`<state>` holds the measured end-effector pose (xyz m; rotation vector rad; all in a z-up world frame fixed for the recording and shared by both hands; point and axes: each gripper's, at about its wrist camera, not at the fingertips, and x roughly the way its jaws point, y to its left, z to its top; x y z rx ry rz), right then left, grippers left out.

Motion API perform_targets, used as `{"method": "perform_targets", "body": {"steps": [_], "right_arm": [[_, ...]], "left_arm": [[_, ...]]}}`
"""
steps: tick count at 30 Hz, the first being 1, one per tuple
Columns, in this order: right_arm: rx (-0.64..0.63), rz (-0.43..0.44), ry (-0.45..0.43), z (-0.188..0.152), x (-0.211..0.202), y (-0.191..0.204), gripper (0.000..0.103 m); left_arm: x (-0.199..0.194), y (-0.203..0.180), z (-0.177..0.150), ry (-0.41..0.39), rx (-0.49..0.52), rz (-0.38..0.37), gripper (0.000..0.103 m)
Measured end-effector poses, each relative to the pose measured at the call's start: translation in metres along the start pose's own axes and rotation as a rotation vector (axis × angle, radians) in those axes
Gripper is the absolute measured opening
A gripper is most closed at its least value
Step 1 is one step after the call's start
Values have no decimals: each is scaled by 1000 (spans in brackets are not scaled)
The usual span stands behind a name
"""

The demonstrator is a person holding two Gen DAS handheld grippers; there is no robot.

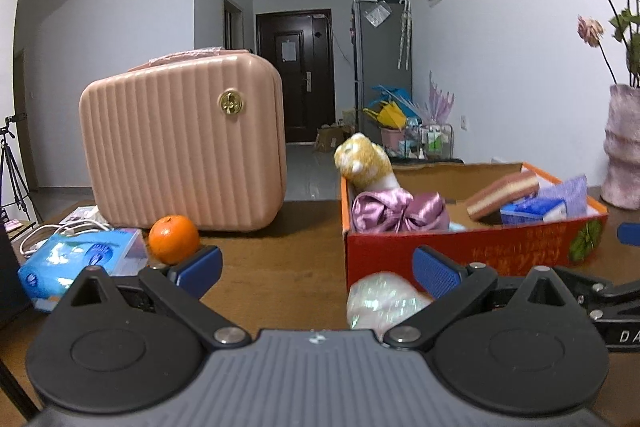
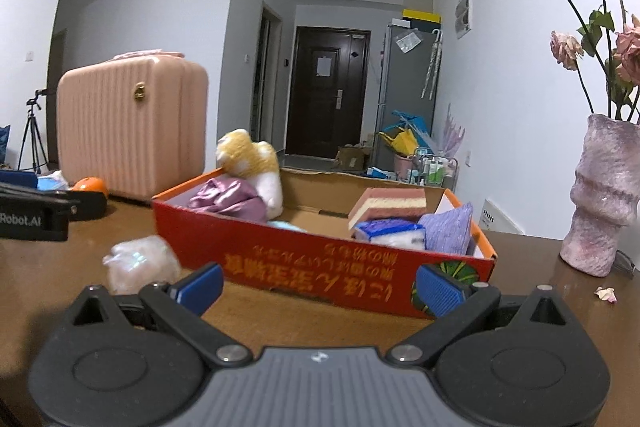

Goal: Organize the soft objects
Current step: 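Move both tools back toward the clear iridescent bag on the table, then grasp the small white paper piece on the table with the right tool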

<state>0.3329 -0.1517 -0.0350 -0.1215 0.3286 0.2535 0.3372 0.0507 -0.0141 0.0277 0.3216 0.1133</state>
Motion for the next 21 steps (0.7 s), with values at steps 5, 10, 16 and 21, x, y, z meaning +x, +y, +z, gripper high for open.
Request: {"method": "perform_targets", "body": {"steps": [5,10,16,21], "right_arm": [[-8,19,15,-7,-19,8,103],[-14,32,28,-13,-36,17,103],[-21,25,49,-20,-54,26,103],[-13,23,67,-26,-68,33,103]], "left_arm": [[-17,9,-13,31,18,-10,103],[-36,17,-25,57,31,-11,103],[-58,23,-38,85,44,-9,103],[-76,32,-45,101,41,-9,103]]}}
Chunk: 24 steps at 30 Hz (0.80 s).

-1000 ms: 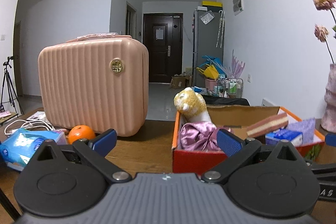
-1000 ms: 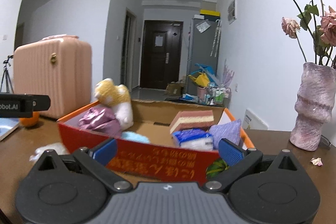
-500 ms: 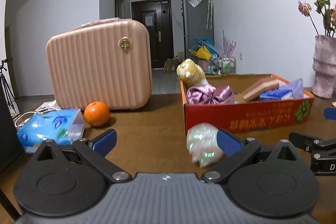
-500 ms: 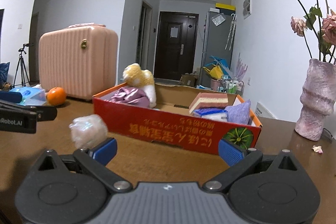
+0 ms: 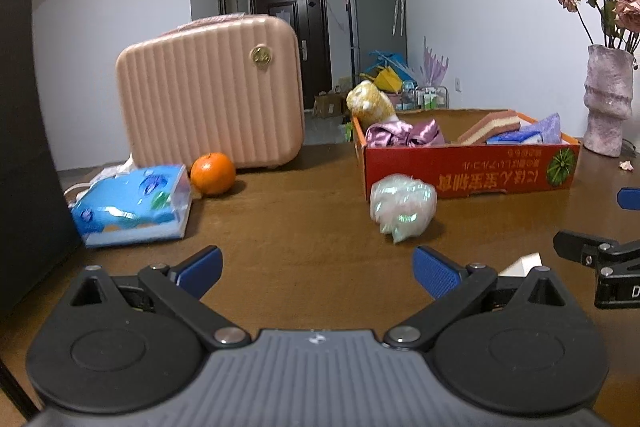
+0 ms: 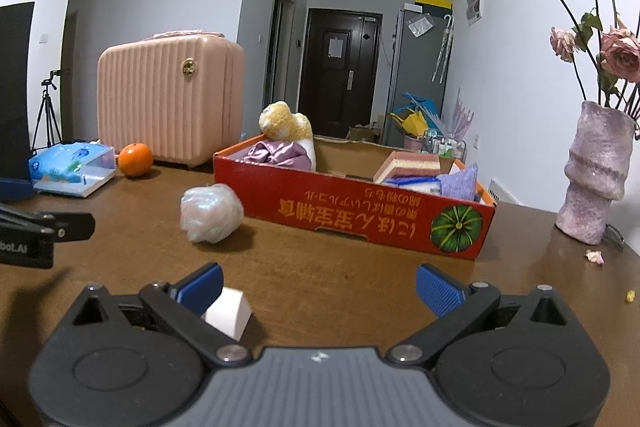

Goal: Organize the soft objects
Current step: 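Grasp the small white paper piece on the table with the right tool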

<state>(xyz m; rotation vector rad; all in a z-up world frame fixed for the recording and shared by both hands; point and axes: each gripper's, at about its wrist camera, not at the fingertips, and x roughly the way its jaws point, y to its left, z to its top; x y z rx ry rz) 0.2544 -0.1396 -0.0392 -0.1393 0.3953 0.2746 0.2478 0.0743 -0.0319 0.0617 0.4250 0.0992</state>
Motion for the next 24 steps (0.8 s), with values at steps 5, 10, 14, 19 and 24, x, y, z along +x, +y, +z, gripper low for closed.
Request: {"method": "perform_targets", "body": {"steps": [5,10,14,19,24], "right_arm": [[12,5,26,-5,-8,8,103],[16,-1,55,-7,-6,18,103],[18,-11,79,-7,0,26,103],[32,5,115,-5,11,34,89],[50,21,136,0,23,42,70]], "left_arm": [[-16,12,-10,22,-8,-8,103],[-25,19,-12,7,-3,-12,103],[-22,18,-13,23,-1,-26,103],[-17,19,-14,49,-7,-37,103],[-15,18,-15,64,-4,-44,103]]}}
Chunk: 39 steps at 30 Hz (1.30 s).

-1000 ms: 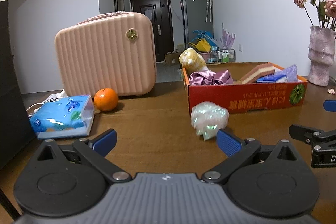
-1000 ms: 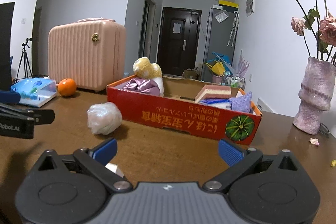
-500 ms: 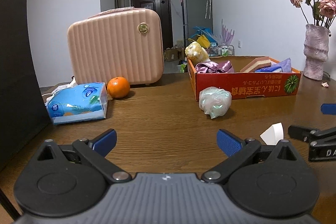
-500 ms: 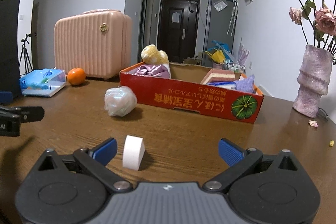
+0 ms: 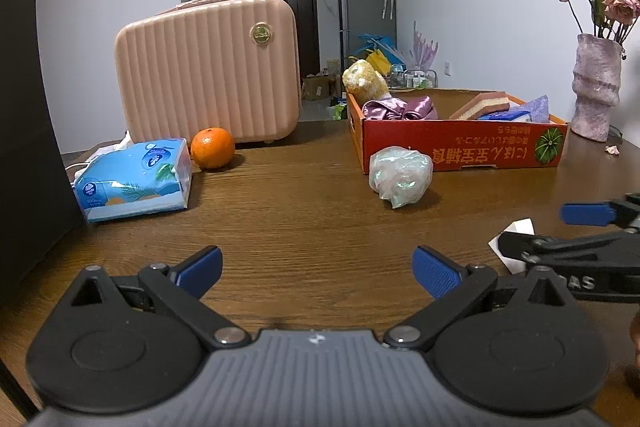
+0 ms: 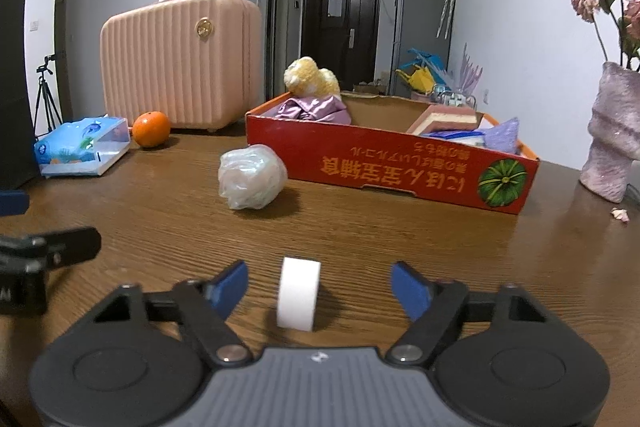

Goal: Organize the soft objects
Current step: 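Grasp the small white paper piece on the table with the right tool, then grasp the clear iridescent bag with the left tool while the right tool holds the paper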

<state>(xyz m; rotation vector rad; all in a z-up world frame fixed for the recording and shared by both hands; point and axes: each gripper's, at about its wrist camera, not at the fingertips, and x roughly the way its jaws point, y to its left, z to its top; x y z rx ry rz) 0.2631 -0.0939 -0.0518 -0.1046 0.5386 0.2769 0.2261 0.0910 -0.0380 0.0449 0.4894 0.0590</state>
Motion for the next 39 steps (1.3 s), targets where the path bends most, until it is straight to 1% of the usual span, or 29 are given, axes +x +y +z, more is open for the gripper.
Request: {"method": "perform_targets", "body": {"steps": [1,2,4,5,7,8,9,12,16,29,39], "right_arm": [[2,3,10,1,3,1,63],[5,8,23,2,6,2,60],[15,15,46,2,11,3,46],[19,18,54,2,13,3,43],[29,30,69,2,15,2,29],[32,34,73,1,15,2,25],[35,40,75,1,16,1,19],[39,52,64,0,14,1,18],[39,54,20,0,6,0,17],[65,58,-29,5,-2,-9,16],[68,17,-66,9,2,-28,16]], "left_arm": [[0,0,0,0,1,-3,103],[-1,-1,0,-1,3,-5,103],[-1,-2,0,-2,7,-7,103],[-1,-2,0,-1,7,-8,103],[-1,-1,0,1,5,-7,103],[0,-1,0,3,4,-8,103],[0,-1,0,5,3,-8,103],[0,-1,0,8,1,-6,103],[1,-2,-1,8,1,-4,103],[4,0,-1,21,-6,7,103],[14,5,3,39,-36,31,103]]}}
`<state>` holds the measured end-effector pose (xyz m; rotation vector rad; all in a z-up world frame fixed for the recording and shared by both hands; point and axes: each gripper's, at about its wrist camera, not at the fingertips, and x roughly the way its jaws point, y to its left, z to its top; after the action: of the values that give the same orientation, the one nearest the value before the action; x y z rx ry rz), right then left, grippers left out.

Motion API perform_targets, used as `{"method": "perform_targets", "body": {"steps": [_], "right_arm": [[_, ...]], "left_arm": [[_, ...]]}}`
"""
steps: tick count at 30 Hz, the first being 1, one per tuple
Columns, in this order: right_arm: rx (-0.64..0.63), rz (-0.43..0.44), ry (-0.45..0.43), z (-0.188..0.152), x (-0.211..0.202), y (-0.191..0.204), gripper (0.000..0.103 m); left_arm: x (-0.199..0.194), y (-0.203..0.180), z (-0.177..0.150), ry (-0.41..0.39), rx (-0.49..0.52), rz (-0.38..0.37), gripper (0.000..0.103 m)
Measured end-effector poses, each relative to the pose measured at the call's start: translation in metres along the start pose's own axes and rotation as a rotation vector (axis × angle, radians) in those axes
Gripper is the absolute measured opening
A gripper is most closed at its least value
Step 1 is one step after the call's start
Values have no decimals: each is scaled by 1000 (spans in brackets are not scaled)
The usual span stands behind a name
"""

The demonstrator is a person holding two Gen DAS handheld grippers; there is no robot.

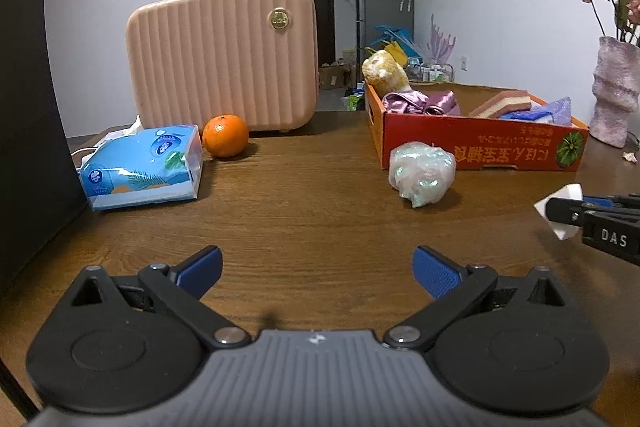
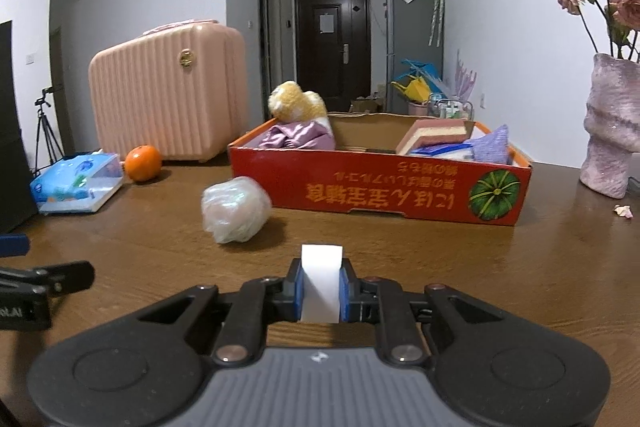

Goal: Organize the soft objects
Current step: 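Grasp the clear iridescent bag with the left tool while the right tool holds the paper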

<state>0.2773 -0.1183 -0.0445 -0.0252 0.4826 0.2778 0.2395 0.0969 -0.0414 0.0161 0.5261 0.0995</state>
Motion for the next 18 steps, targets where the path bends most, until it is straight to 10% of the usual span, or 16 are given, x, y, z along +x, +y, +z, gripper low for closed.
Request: {"method": "perform_targets", "body": {"steps": [18], "right_arm": [[61,-119,-35,15,21,-66,17]], "left_arm": [[37,-44,27,-12,-27,-17,103]]}}
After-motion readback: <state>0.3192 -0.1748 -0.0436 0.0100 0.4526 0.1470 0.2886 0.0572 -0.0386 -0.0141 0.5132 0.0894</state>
